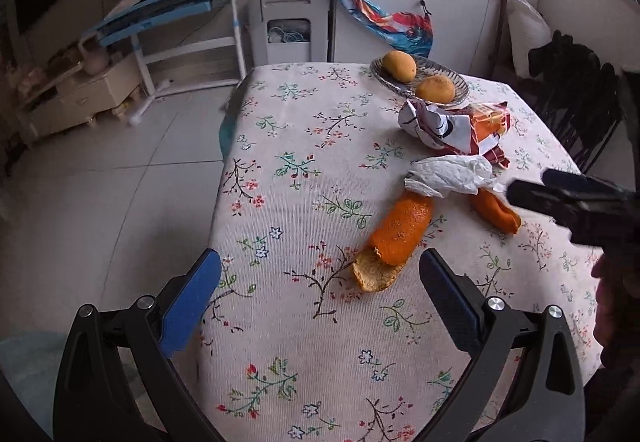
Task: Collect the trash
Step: 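Move both open tools toward the white tissue and large orange peel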
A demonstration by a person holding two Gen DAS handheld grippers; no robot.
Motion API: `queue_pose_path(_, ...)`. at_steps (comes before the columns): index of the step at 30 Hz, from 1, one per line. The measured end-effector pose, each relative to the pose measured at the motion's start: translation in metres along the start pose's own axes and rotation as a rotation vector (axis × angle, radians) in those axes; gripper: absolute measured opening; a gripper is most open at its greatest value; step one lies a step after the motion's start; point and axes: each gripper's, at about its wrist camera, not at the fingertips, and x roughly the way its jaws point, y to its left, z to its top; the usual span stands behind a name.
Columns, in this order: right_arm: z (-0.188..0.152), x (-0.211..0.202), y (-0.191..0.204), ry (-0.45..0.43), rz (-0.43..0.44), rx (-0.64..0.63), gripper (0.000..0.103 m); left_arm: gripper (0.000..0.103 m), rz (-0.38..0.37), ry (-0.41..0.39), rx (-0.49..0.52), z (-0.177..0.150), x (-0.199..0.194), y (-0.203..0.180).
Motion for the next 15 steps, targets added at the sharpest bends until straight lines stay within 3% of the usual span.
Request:
queue_pose_path(4,0.000,0.007,0.011,0.055,-0.022,-0.026,0.094,0.096,-0.003,-0.007,0.054,0.003,0.002,-0.008)
queue_pose_path(10,0.000,0.005,0.012,0.029,-0.025,-0.047,0.094,0.096,-0.047,0.014,0.079,0.009,0.012,-0.017)
queue_pose_path(11,0.002,0.008,0.013,0.034,-0.012,-0.033,0.093,0.096,-0.049,0.016,0.079,0.009,0.014,-0.019)
queue_pose_path(13,0.003,0.013,0.012,0.067,-0.009,-0.025,0.081,0.096,-0.050,0.022,0.087,0.008,0.015,-0.022)
queue_pose_path(15,0.002,0.011,0.010,0.079,-0.012,-0.021,0.080,0.096,-0.035,0.023,0.104,0.008,0.017,-0.024)
